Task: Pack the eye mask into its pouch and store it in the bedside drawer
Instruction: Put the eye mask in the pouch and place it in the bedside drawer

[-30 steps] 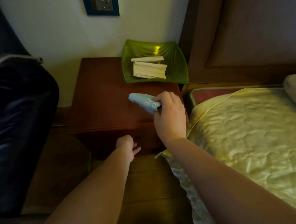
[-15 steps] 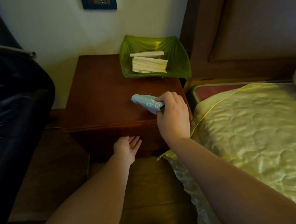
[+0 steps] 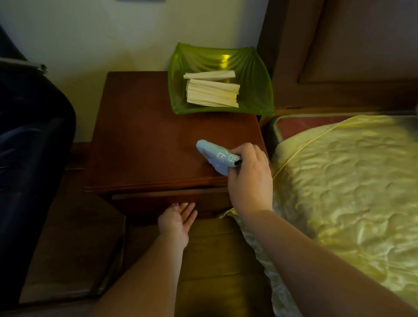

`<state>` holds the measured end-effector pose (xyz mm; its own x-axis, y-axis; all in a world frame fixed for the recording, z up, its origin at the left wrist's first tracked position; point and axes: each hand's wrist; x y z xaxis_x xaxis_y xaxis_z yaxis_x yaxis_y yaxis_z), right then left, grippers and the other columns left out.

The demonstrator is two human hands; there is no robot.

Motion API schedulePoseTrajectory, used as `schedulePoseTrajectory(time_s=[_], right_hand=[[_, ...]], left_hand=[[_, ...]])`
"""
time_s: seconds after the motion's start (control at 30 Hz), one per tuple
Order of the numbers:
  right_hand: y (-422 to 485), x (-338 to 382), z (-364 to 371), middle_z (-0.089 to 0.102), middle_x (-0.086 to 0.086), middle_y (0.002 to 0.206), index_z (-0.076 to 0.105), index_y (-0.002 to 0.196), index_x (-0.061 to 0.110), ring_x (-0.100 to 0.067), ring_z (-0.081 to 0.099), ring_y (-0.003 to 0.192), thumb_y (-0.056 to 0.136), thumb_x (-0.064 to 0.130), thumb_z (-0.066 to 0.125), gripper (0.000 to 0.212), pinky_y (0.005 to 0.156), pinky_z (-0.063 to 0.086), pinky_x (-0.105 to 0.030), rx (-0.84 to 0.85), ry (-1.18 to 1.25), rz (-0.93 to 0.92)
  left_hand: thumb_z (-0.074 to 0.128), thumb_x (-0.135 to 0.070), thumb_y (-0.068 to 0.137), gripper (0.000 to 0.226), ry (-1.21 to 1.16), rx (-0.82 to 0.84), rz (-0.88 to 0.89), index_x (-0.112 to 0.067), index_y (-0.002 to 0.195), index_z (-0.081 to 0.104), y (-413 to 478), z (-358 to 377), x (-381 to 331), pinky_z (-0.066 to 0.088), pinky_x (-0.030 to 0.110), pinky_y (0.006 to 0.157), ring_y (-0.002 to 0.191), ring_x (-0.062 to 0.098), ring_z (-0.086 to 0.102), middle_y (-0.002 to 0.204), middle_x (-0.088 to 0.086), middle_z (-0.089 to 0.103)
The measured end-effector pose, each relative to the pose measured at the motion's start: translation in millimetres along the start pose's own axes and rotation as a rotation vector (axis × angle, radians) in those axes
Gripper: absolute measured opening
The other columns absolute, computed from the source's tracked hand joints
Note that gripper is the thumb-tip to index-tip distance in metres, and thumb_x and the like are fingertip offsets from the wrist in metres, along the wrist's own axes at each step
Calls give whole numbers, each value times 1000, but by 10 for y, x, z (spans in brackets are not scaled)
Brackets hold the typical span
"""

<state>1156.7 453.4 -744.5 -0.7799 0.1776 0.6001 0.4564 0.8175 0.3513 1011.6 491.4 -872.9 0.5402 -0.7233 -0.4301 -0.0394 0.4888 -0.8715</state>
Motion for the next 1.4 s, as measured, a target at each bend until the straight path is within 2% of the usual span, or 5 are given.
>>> schedulePoseTrajectory(time_s=[0.2,0.67,1.03,1.23,1.4], right_hand=[[-41,52,26,58,-2,97,56,96,13,-22,53,93,81,-4,62,23,75,37,-26,35,53,42],[-14,119,170,55,2,93,55,94,10,-23,55,88,87,-2,60,15,66,33,-25,93,113,95],[22,152,97,57,-1,98,54,95,12,-22,55,86,90,0,56,13,64,37,-31,151,199,200],[44,219,63,51,7,90,48,90,22,-17,51,81,91,2,55,22,57,32,-17,199,223,217],[-94,242,21,58,4,95,53,96,21,-14,52,82,93,11,56,12,61,34,-28,166,276,324]], left_hand=[[42,-12,106,17,2,-20,-13,-4,118,52,-16,-30,20,59,45,78,92,32,72,103,17,67],[39,-13,107,18,-24,-65,-17,-11,120,51,-42,-89,142,58,46,81,96,34,71,109,17,64],[37,-12,106,18,-32,-212,-19,-10,114,53,-305,-506,565,54,39,60,74,26,69,92,12,67],[44,-11,104,15,289,-186,-143,-6,108,57,-450,-600,469,55,45,64,78,29,68,92,13,67],[51,-34,99,28,1337,175,-4,-12,99,69,-690,-470,286,60,38,65,75,18,72,85,1,74]])
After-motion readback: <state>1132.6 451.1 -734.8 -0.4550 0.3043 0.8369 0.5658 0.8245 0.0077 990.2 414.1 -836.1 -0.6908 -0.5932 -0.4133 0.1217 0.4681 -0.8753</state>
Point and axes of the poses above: each hand's wrist, its own y-axis towards the middle knuckle, its own z-axis out of the palm, x = y × z
